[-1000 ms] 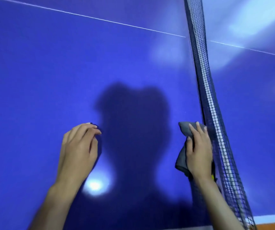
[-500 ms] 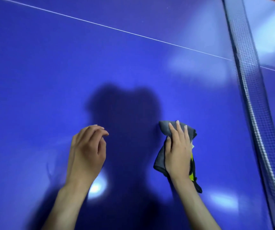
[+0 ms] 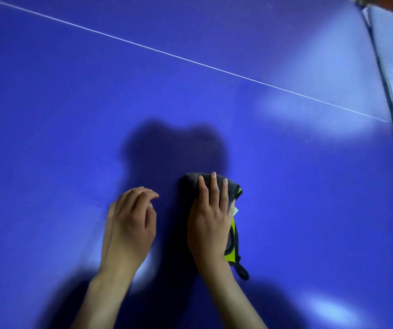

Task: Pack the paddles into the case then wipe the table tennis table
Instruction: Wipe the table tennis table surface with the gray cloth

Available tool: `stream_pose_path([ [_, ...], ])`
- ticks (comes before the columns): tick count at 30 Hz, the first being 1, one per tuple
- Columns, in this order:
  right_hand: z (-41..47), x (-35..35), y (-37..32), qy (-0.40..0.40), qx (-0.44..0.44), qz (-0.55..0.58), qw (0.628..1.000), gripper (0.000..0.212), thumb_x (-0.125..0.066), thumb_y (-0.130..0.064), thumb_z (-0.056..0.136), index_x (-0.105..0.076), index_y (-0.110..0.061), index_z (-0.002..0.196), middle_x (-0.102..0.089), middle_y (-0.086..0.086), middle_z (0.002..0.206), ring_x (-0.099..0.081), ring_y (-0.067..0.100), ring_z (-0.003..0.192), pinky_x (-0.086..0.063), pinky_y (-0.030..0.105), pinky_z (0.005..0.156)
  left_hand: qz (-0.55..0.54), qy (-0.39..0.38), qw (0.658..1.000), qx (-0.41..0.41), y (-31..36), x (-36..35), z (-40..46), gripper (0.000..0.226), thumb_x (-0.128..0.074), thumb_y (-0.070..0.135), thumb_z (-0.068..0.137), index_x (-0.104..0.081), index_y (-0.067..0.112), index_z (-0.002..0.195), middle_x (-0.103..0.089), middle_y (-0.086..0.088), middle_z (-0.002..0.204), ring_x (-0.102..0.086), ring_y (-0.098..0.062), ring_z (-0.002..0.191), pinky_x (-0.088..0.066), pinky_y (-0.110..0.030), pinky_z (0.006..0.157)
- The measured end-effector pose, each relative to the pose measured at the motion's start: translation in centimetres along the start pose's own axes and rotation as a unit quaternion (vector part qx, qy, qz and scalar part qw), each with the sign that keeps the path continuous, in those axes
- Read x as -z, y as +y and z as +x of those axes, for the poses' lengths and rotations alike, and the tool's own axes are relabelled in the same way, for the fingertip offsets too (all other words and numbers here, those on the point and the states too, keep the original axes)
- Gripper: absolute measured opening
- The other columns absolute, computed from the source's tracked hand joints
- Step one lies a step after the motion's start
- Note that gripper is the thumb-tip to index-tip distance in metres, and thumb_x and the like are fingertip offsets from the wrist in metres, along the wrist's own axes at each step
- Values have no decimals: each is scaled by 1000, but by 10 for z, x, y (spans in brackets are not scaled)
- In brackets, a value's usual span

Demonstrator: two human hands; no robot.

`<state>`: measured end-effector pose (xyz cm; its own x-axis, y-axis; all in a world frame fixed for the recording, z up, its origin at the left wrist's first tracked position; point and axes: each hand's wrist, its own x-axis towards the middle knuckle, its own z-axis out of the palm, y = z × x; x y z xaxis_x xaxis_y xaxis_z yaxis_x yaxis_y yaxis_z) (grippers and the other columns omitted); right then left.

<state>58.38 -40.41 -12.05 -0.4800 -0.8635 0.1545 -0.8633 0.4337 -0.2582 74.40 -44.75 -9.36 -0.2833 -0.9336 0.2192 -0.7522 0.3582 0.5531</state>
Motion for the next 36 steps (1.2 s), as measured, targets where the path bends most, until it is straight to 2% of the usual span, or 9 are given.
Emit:
stream_pose_path([
  [5,41,-15,-16,4,-13,20,1000,49,-48,-19,99,-53,-26,147,-40,2,163,-29,27,155,-31,54,120,4,-4,1000,-6,-11,-7,13,26,-49,9,93,-68,13,109,-67,-1,117,-59,-21,110,-43,-36,92],
  [13,71,-10,13,-5,11,49,999,46,-35,-30,105,-51,-36,148,-37,-9,165,-26,16,156,-30,48,123,10,2,997,-74,18,-26,45,28,-45,10,94,-71,11,106,-68,-3,114,-63,-26,108,-45,-38,87],
  [16,70,-2,39,6,-2,57,998,44,-38,-29,106,-53,-36,147,-39,-10,164,-28,16,155,-33,47,121,7,-3,997,-83,39,-40,51,27,-47,8,93,-71,11,106,-68,-4,114,-63,-26,109,-45,-38,86],
  [20,67,13,93,30,2,52,998,43,-47,-21,104,-57,-31,145,-44,-5,161,-34,21,153,-37,47,118,-1,-17,994,-104,73,-62,51,25,-51,6,91,-70,12,105,-68,-2,114,-62,-25,110,-43,-37,86],
  [25,61,37,182,26,-10,54,998,45,-55,-10,104,-57,-27,145,-44,-4,161,-34,24,153,-40,48,116,-11,-35,993,-115,124,-94,46,25,-50,7,92,-69,14,105,-67,0,114,-60,-22,112,-41,-35,87],
  [31,52,78,298,-2,-49,52,997,50,-55,-5,101,-55,-27,147,-40,-6,163,-28,24,155,-35,47,118,-25,-61,989,-129,204,-149,36,24,-51,7,92,-70,14,106,-67,1,114,-60,-21,113,-42,-35,88],
  [36,44,107,394,-4,-80,64,995,46,-55,-10,104,-55,-27,146,-39,-6,163,-26,21,156,-34,48,119,-35,-79,986,-144,272,-198,30,24,-52,5,91,-69,15,106,-67,3,115,-59,-19,114,-41,-34,89],
])
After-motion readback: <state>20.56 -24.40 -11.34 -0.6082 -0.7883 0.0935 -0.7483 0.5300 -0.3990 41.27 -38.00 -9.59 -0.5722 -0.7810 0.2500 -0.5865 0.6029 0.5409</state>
